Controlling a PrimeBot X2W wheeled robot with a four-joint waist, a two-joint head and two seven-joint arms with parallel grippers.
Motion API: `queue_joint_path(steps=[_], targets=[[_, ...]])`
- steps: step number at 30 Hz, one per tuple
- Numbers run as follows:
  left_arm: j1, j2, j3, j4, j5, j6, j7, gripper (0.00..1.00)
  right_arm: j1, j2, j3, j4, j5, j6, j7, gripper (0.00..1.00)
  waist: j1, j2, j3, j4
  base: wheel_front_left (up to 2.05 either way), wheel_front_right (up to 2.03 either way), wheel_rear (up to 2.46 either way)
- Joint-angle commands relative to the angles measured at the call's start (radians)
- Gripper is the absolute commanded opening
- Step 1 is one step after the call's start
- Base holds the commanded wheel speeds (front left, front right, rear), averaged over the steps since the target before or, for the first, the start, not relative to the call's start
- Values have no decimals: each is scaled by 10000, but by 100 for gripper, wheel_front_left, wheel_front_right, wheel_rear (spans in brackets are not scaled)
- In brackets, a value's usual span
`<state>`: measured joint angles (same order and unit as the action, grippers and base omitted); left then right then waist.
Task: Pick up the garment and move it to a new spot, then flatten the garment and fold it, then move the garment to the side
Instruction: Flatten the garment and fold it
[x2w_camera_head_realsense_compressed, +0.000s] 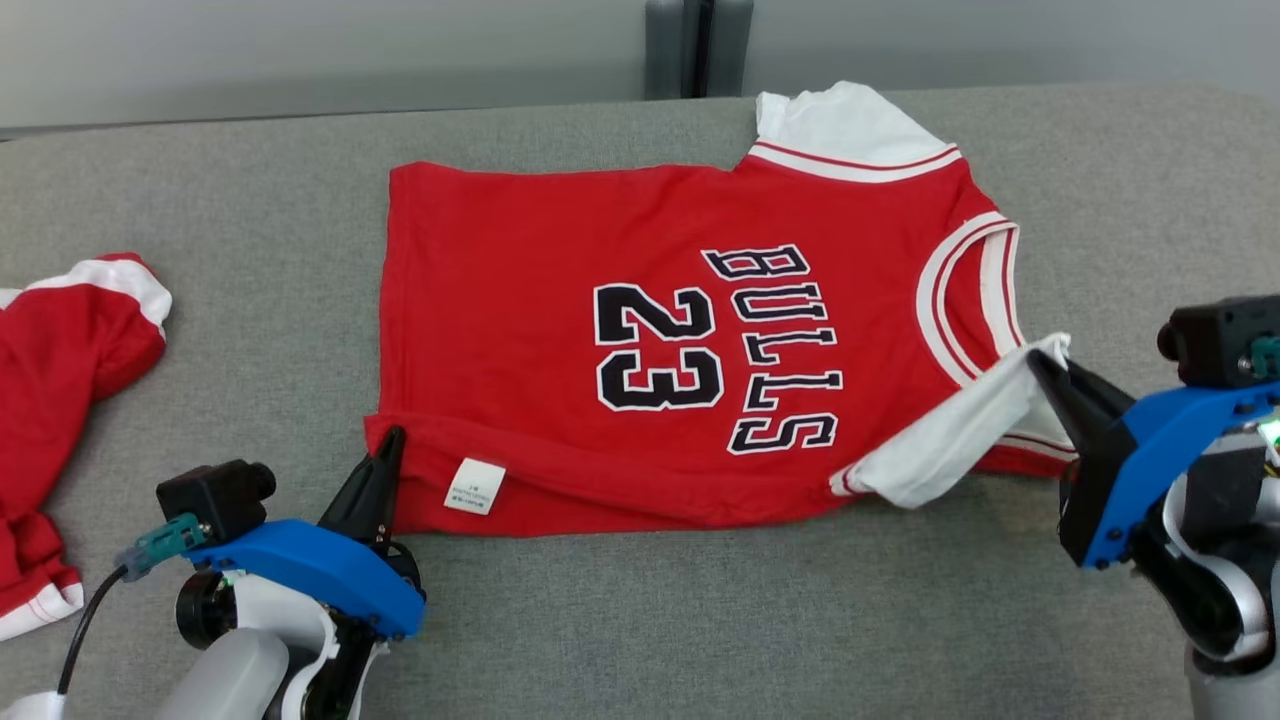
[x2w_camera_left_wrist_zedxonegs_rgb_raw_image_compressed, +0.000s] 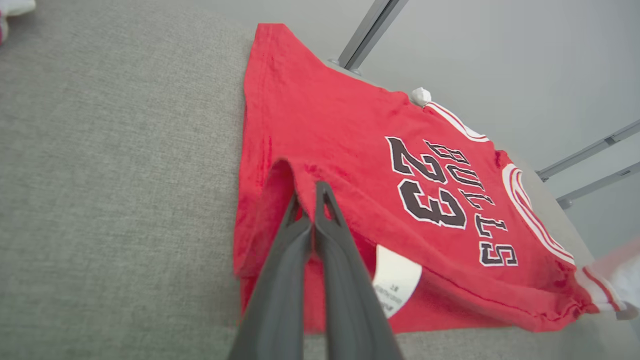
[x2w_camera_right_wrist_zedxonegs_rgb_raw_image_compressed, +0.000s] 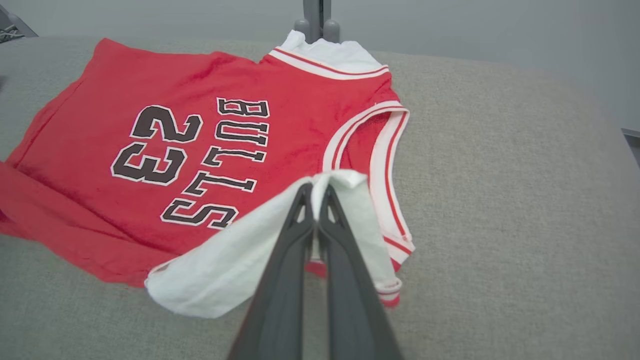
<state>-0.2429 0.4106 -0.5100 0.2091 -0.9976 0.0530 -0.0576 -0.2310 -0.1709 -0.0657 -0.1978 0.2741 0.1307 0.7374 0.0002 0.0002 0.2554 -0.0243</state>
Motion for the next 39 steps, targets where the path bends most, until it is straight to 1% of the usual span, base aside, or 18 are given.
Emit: queue_joint_path(steps=[1, 6, 13, 18, 26, 30, 31, 32, 35, 39], targets=[[-299, -55, -34, 120, 69, -28, 35, 0, -359, -102, 54, 214, -54, 1, -193, 0, -2, -2, 256, 147, 0, 0, 0], [-1005, -164, -92, 683, 297, -29, 48, 0, -1485, -114, 18, 1200, -325, 1, -1106, 0, -2, -2, 788, 195, 0, 0, 0], [-1560, -303, -189, 1298, 573, -148, -194, 0, -2324, -106, 81, 2392, -626, 1, -1872, 0, -2, -2, 1154, 304, 0, 0, 0], [-1736, -441, -136, 1549, 633, -70, -439, 0, -2551, -65, 117, 2799, -702, 1, -2154, 0, -2, -2, 1210, 345, 0, 0, 0], [-1836, -549, -219, 1857, 688, -158, -631, 0, -2882, -120, 150, 3205, -781, 1, -2776, 0, -2, -2, 1086, 390, 0, 0, 0], [-1928, -663, -340, 2065, 760, -233, -705, 0, -2921, 29, 18, 3522, -833, 1, -3016, 0, -2, -2, 921, 449, 0, 0, 0], [-1958, -653, -367, 2107, 846, -222, -782, 23, -2933, 111, -4, 3615, -811, 3, -3048, 76, -2, -2, 887, 455, 0, 0, 0], [-1963, -660, -382, 2155, 874, -215, -849, 100, -2917, 188, 9, 3719, -774, 3, -3036, 100, -2, -2, 843, 461, 0, 0, 0], [-1930, -703, -475, 2342, 1008, -184, -950, 100, -3037, 240, -13, 3812, -742, 1, -3480, 100, -2, -2, 681, 457, 0, 0, 0], [-1788, -650, -574, 2540, 1187, -16, -1073, 100, -2975, 356, -98, 3946, -666, 3, -3945, 100, -2, -2, 410, 428, 0, 0, 0]])
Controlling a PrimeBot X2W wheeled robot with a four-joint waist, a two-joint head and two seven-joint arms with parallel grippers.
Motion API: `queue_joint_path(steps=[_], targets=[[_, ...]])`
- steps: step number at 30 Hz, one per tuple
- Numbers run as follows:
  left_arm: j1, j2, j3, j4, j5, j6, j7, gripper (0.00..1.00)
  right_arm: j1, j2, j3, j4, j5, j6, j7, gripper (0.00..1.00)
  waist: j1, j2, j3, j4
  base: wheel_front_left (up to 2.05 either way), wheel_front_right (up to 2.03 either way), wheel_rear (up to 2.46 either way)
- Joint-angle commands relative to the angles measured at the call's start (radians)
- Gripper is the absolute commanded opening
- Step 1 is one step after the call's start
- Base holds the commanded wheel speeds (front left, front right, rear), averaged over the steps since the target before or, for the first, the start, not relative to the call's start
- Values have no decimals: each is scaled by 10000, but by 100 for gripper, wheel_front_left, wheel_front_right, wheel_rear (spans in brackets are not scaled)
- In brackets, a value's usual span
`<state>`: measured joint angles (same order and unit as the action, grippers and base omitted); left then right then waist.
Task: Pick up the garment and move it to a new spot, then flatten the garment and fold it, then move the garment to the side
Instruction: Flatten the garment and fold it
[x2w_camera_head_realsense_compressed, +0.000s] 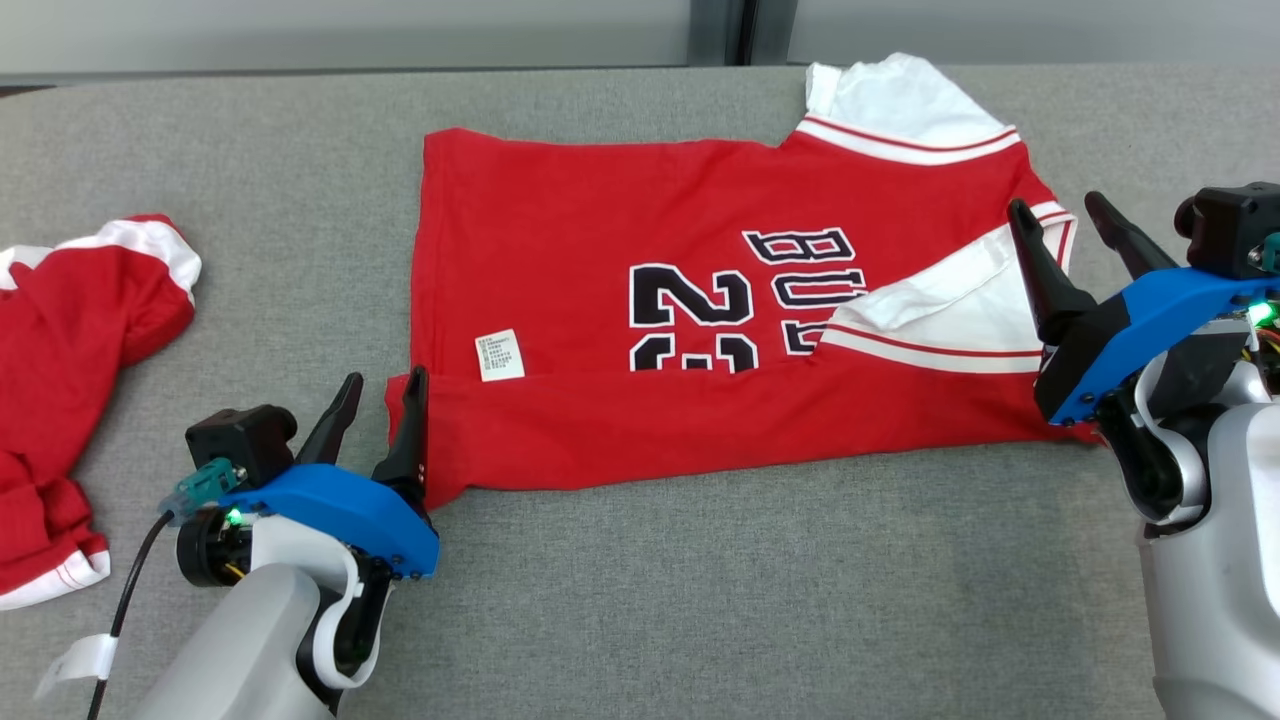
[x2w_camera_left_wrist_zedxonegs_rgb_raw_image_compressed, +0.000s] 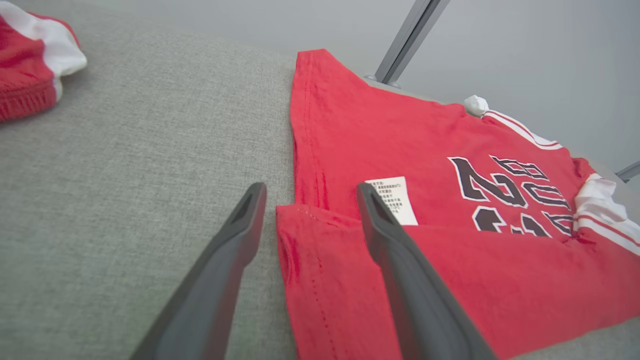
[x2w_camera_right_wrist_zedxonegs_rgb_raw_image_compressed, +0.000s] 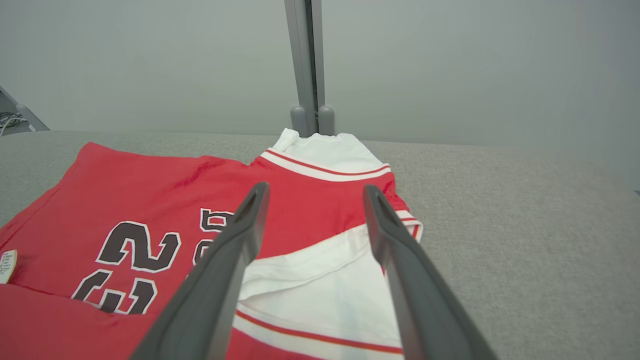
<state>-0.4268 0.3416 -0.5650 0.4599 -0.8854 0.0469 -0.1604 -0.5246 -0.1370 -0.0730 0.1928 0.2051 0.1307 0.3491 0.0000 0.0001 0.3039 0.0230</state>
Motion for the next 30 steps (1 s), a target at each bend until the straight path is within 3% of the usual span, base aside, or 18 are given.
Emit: queue_joint_path(steps=[1, 5, 13, 22, 30], targets=[[119, 73, -48, 62, 116, 87, -81, 100, 29, 16, -54, 61, 47, 3, -57, 100, 0, -1, -159, -53, 0, 0, 0], [293, 193, -164, 68, 283, 258, -83, 100, 416, 33, -281, 13, -18, 1, 254, 100, 0, -1, -392, -73, 0, 0, 0], [905, 333, -765, -206, 785, 896, 373, 100, 2112, 370, -1287, -651, -581, 1, 1936, 100, 0, -1, -696, -60, 0, 0, 0], [599, 123, -1048, 222, 931, 1347, 860, 100, 2116, 822, -2152, -63, -1384, 3, 1415, 100, 0, -1, -256, -150, 0, 0, 0], [266, -41, -1304, 634, 1045, 1338, 1269, 100, 1273, 857, -2215, 1314, -1748, 1, 1034, 100, 0, -1, 242, -80, 0, 0, 0]])
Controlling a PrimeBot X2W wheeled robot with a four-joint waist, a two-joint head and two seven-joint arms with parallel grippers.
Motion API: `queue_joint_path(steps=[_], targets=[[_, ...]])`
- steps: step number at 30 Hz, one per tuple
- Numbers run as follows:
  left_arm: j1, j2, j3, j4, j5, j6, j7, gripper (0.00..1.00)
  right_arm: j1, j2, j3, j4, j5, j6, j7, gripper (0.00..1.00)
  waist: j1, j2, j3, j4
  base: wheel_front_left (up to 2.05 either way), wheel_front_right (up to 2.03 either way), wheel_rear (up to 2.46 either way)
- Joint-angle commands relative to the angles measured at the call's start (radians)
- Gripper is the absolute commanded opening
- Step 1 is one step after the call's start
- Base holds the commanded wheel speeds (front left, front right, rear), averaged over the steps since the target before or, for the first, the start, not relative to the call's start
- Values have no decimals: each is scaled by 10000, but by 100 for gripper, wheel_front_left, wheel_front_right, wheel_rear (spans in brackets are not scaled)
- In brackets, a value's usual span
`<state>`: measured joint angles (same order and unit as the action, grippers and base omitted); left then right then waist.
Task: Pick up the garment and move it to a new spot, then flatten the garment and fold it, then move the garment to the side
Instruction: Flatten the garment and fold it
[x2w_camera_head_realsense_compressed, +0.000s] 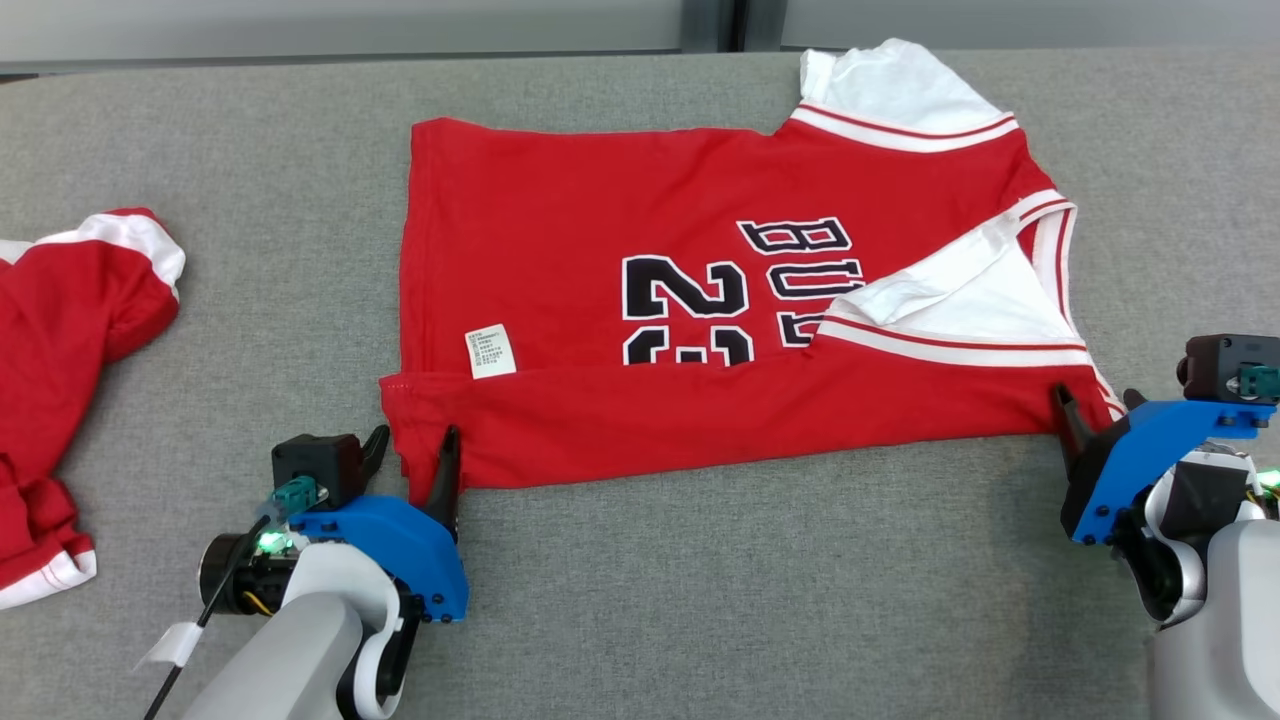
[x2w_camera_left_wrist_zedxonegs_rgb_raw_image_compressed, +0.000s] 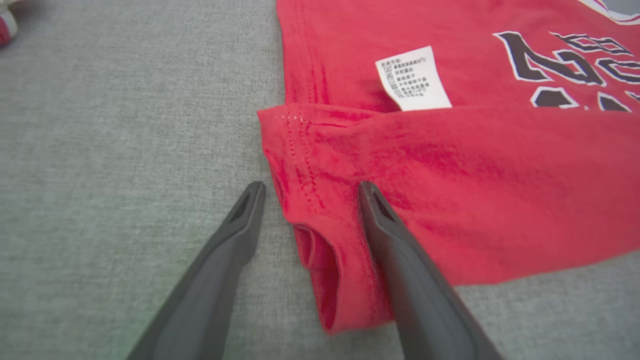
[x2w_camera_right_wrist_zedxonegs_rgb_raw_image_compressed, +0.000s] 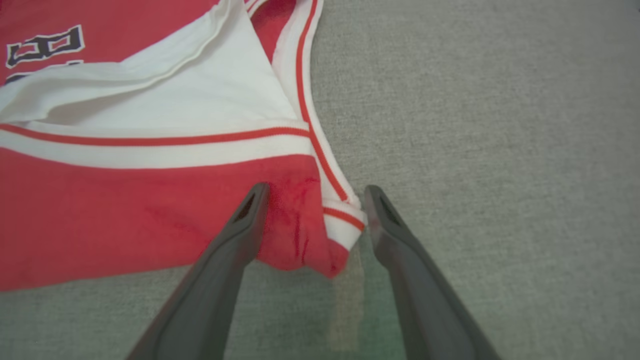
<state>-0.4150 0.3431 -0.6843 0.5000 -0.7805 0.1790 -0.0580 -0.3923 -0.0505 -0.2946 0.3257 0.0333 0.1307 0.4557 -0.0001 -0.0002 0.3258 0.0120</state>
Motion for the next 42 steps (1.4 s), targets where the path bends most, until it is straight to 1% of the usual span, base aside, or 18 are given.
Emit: queue_joint_path(steps=[1, 4, 8, 9, 10, 11, 12, 14, 17, 22, 26, 30, 36, 42], targets=[[124, -61, -176, 307, 3, -28, 337, 100, -112, -8, -6, 140, -149, 1, -25, 100, 1, 2, 66, 41, 0, 0, 0], [176, -160, -502, 524, -31, -140, 905, 100, -221, -8, -117, 566, -436, 1, 85, 100, 1, 2, 170, 89, 0, 0, 0], [324, -345, -832, 783, -283, -407, 1737, 100, -176, 8, -118, 1045, -630, 1, 225, 100, 1, 2, 248, 123, 0, 0, 0], [375, -397, -952, 875, -348, -492, 2012, 100, -158, 14, -101, 1139, -689, 1, 270, 95, 1, 2, 256, 125, 0, 0, 0], [434, -447, -1075, 927, -373, -581, 2194, 78, -139, 20, -73, 1203, -731, 1, 289, 16, 1, 2, 258, 124, 0, 0, 0], [464, -491, -1174, 927, -393, -700, 2300, 33, -109, 24, -33, 1255, -701, 1, 308, 0, 1, 2, 258, 118, 0, 0, 0], [478, -528, -1225, 938, -470, -805, 2380, 0, -71, 24, -9, 1276, -680, 1, 307, 0, 1, 2, 252, 110, 0, 0, 0], [519, -549, -1292, 953, -524, -935, 2613, 0, 19, 10, 15, 1223, -658, -8, 254, 0, 1, 2, 226, 88, 0, 0, 0], [538, -352, -1113, 821, -560, -964, 2245, 0, 146, -14, 30, 947, -567, -8, 76, 0, 1, 2, 104, 79, 0, 0, 0], [538, 158, -725, 307, -593, -741, 1789, 0, 491, -21, 85, 6, -191, -6, 18, 0, 1, 2, -300, 77, 0, 0, 0], [865, 702, -376, -368, -794, -441, 1846, 0, 1205, -21, 236, -906, 129, -5, 422, 0, 1, 2, -693, 72, 0, 0, 0], [1542, 1206, -167, -1287, -1038, -95, 1982, 0, 2067, -25, 257, -1788, 531, -6, 857, 0, 1, 2, -1044, 60, 0, 0, 0], [2528, 1711, 12, -2663, -1364, 544, 2287, 0, 3442, -31, 129, -2745, 1213, -6, 1610, 0, 1, 2, -1407, 117, 0, 0, 0], [3264, 1960, 43, -3391, -1602, 1034, 2591, 0, 4465, -31, 157, -3267, 1814, -6, 2011, 0, 1, 2, -1610, 154, 0, 0, 0]])
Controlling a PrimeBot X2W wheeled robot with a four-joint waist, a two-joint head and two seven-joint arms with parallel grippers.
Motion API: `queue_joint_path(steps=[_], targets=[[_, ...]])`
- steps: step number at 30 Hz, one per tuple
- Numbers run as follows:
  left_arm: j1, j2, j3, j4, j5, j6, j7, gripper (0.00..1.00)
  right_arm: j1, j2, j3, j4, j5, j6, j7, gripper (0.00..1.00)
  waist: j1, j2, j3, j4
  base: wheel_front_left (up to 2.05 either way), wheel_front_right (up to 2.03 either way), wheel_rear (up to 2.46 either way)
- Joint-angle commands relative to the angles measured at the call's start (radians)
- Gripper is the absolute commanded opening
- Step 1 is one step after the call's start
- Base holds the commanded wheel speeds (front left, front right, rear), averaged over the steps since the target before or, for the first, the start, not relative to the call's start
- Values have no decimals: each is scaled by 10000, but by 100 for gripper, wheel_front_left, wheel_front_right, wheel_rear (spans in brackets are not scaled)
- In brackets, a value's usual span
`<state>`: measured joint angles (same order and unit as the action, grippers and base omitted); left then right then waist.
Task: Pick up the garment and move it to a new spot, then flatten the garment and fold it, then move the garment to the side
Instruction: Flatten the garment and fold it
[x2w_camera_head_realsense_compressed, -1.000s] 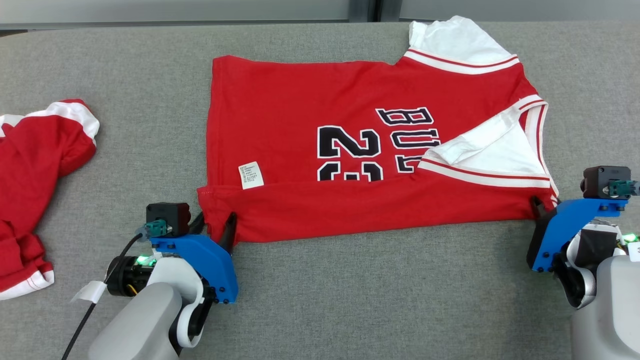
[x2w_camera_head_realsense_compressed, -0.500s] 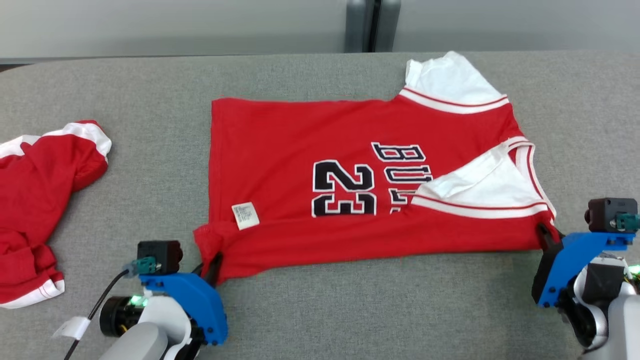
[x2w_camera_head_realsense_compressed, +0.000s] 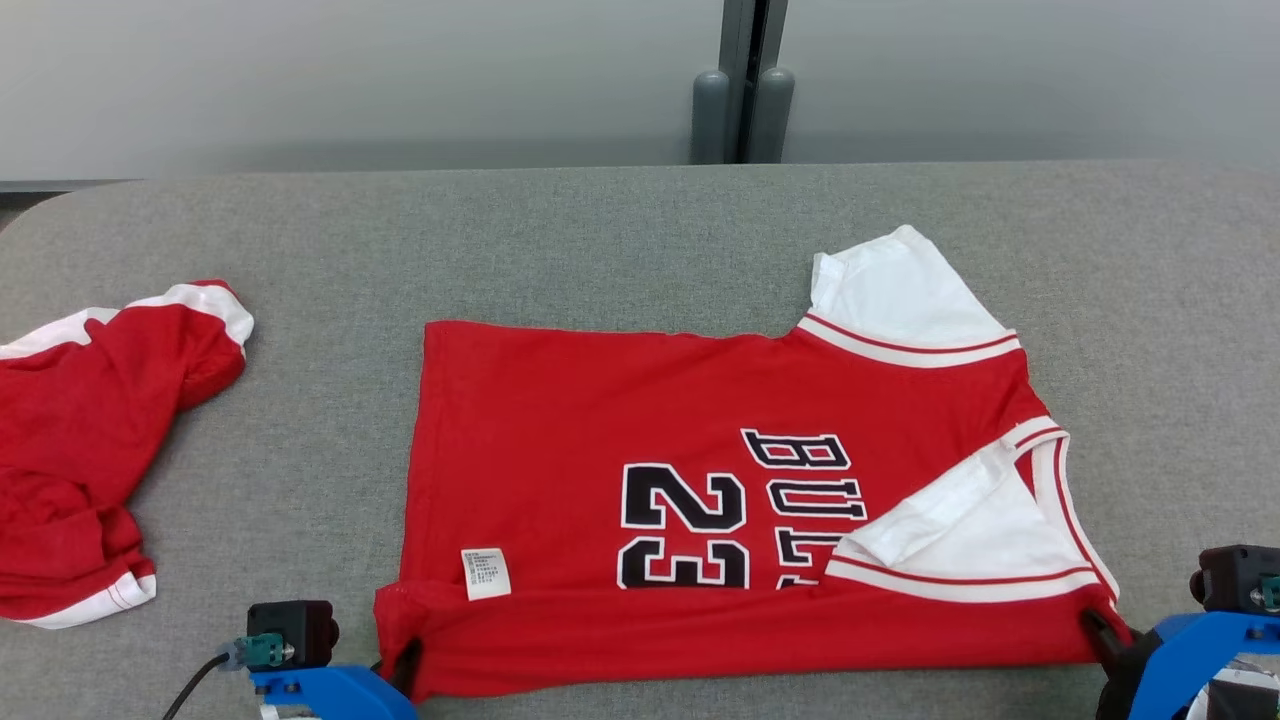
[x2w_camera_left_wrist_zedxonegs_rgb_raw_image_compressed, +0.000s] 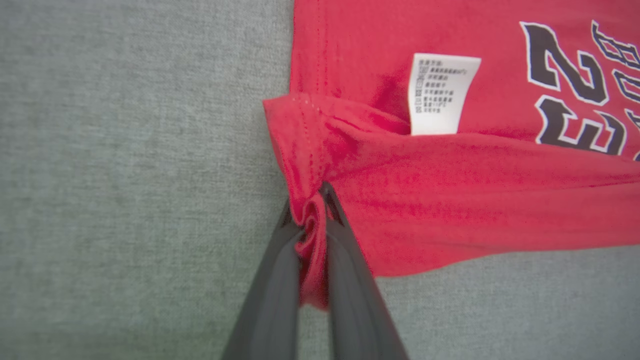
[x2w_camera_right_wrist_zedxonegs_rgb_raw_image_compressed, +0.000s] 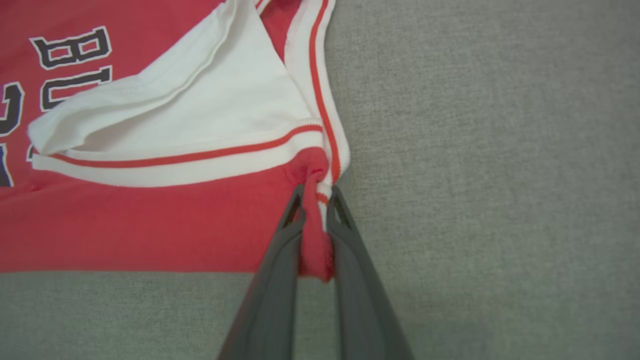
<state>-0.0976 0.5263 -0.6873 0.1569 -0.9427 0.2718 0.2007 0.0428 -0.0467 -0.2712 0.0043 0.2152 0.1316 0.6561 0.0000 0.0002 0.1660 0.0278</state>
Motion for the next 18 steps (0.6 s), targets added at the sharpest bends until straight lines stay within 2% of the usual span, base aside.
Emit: queue_joint_path(steps=[1, 2, 3, 12, 16, 17, 18], targets=[[151, 155, 69, -8, 33, 185, 12, 16, 187, -69, -83, -58, 33, -16, -3, 0, 0, -2, -35, -4, 0, 0, 0], [215, 175, 10, -29, 20, 261, 137, 46, 242, -71, -63, -22, 43, -16, 9, 48, 0, -2, -49, -6, 0, 0, 0], [223, 200, -24, -92, 66, 314, 165, 100, 285, -69, -29, 4, 57, -16, 42, 100, 0, -2, -57, -9, 0, 0, 0], [-276, 290, 149, -627, 137, 584, 338, 100, -798, -57, 242, -592, -494, -8, 72, 100, 0, -2, 41, -25, 0, 0, 0], [-1409, 505, 317, -860, 284, 419, 723, 100, -2432, -98, 434, -899, -1178, -8, 365, 100, 0, -2, 389, 19, 0, 0, 0], [-1409, 505, 317, -860, 284, 419, 723, 100, -2432, -98, 434, -899, -1178, -8, 365, 100, 0, -2, 389, 19, 0, 0, 0], [-2081, 493, 426, -799, 295, 163, 873, 100, -3251, -125, 527, -739, -1279, -8, 359, 100, 0, -2, 625, 22, 0, 0, 0]])
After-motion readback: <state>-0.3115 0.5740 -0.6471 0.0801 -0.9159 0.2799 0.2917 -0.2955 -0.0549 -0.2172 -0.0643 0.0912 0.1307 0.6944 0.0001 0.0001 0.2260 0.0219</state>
